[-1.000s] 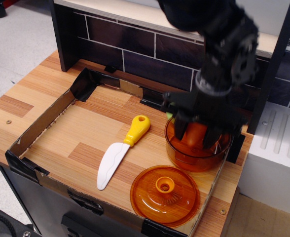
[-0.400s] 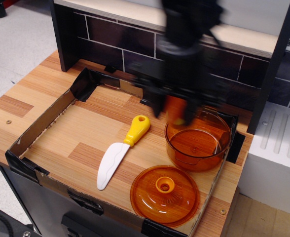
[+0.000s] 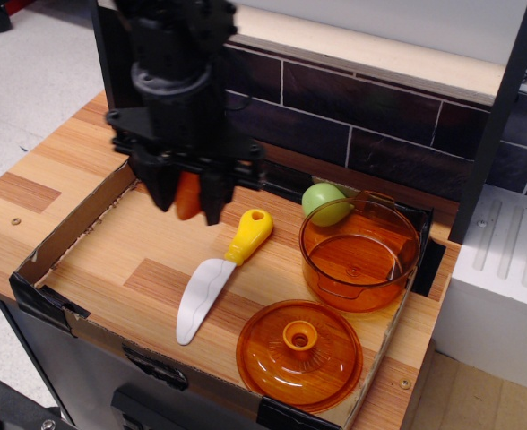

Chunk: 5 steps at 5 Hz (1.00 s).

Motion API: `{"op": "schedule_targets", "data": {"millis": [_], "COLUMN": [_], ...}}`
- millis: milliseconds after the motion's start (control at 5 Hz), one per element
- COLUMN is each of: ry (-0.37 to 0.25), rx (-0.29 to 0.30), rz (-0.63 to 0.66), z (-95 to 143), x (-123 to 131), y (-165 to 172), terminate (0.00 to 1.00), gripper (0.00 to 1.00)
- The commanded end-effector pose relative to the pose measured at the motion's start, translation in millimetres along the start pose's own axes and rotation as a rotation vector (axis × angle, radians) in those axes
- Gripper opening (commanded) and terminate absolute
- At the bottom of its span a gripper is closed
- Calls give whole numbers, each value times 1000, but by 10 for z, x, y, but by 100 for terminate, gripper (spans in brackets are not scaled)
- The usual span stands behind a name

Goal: Take carrot out of pot

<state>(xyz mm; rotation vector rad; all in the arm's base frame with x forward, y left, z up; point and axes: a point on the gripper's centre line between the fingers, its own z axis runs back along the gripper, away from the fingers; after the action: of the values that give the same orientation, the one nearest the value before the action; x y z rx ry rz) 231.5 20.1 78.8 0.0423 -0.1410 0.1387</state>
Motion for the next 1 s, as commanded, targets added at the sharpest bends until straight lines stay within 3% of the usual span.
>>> {"op": "schedule_targets", "data": {"millis": [0,200,600,800], "ry": [-50,-46,-25,-9], "rx": [75,136,169,141], "rz": [19,33,73,124], "z": [-217,-452,-566,-543], "x": [176,237,262,309], "y": [236,296,365,406], "terminate": [0,0,0,0], "gripper": [0,0,0,100]}}
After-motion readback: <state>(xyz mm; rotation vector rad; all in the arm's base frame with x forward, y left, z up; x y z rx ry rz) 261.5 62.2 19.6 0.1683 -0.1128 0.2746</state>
